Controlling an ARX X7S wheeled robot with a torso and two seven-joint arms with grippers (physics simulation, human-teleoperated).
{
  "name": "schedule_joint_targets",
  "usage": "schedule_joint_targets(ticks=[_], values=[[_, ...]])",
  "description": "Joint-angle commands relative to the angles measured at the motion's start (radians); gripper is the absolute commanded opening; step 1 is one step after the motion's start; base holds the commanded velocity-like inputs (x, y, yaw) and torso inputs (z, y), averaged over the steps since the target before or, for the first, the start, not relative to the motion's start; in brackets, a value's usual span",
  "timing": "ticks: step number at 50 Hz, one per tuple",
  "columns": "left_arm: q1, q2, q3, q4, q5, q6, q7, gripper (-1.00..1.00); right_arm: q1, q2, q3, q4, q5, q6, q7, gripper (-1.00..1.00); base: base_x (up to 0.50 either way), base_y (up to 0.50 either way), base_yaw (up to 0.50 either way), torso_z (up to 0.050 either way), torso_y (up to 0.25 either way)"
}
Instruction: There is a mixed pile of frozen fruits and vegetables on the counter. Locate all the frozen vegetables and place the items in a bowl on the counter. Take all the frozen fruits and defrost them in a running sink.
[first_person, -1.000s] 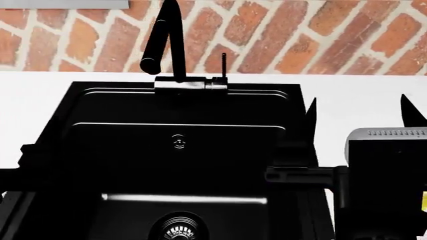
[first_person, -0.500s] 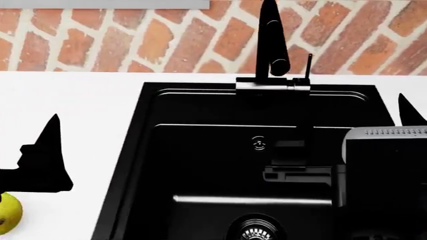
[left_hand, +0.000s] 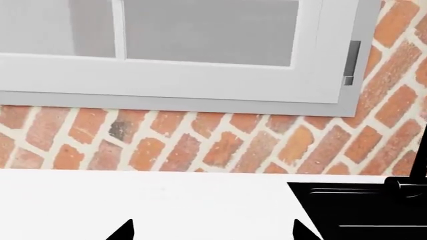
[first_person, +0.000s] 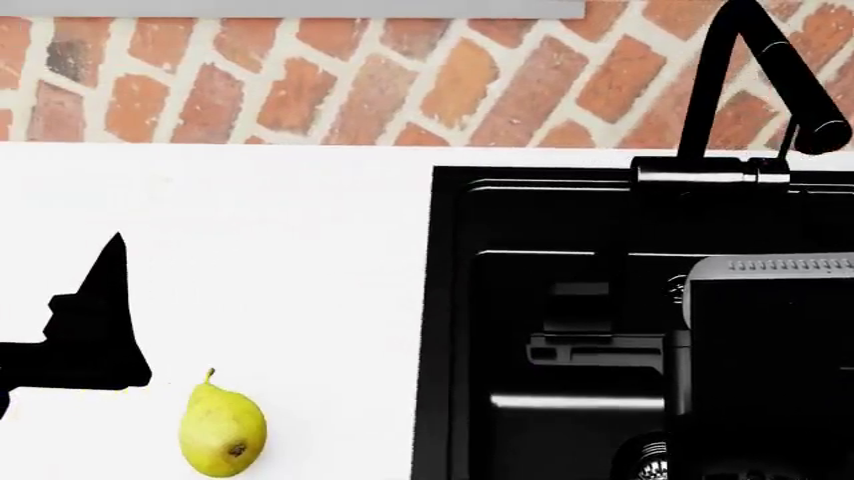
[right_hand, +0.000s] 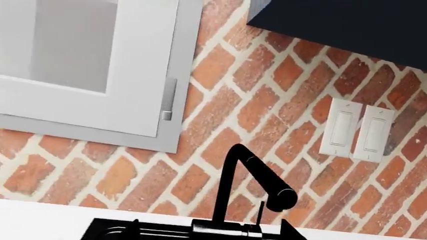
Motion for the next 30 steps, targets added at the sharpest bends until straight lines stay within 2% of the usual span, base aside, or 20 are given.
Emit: schedule_joint_targets(ticks=[1, 26, 30], values=[[0.007, -0.011, -0.003, 0.006, -0.008, 0.004, -0.001, 1.00, 0.002, 0.002, -0.003, 0.000, 0.000, 0.000, 0.000, 1.00, 0.00, 0.50, 0.00, 0.000, 0.000], [0.003, -0.005, 0.024, -0.013, 0.012, 0.028, 0.004, 1.00, 0.003, 0.002, -0.010, -0.002, 0.002, -0.003, 0.000, 1.00, 0.00, 0.50, 0.00, 0.000, 0.000], [-0.012, -0.012, 0.011, -0.010, -0.021, 0.009, -0.011, 1.00, -0.002, 0.003, -0.005, 0.004, -0.003, -0.015, -0.005, 1.00, 0.00, 0.00, 0.00, 0.000, 0.000]])
